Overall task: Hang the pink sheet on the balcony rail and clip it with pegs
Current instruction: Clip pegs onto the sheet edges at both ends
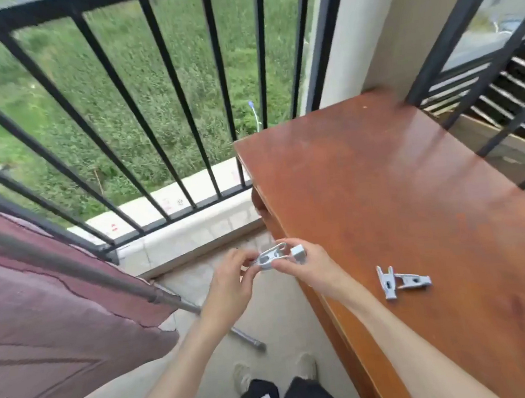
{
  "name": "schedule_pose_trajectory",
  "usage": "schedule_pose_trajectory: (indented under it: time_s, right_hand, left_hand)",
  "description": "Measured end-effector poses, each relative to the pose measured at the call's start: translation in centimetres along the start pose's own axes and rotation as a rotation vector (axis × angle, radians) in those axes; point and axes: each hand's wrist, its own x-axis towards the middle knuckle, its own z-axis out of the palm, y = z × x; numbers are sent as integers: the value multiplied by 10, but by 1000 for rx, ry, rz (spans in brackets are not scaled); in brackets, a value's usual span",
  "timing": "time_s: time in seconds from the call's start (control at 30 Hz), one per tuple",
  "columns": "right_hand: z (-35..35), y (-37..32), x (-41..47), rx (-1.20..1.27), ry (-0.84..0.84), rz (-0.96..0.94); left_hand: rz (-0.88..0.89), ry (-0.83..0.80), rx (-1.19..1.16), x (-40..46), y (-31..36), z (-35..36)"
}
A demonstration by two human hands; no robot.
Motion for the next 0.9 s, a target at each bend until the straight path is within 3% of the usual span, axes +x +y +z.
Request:
schedule_pose_trajectory:
  time_s: [0.27, 0.5, 0.77, 0.9]
  right_hand:
    - [171, -122, 32, -131, -271, -329]
    - [247, -207, 39, 65, -319, -352]
    - [308, -319, 32, 210, -596, -393]
    - [337, -337, 48, 481, -825, -242]
  left_hand:
    - [-129, 476, 64, -71, -55, -177]
    - [-258, 1033, 146, -112, -58, -260]
    - [-237, 1246, 241, -98, -48, -331]
    - [-252, 1356, 245, -82, -52, -338]
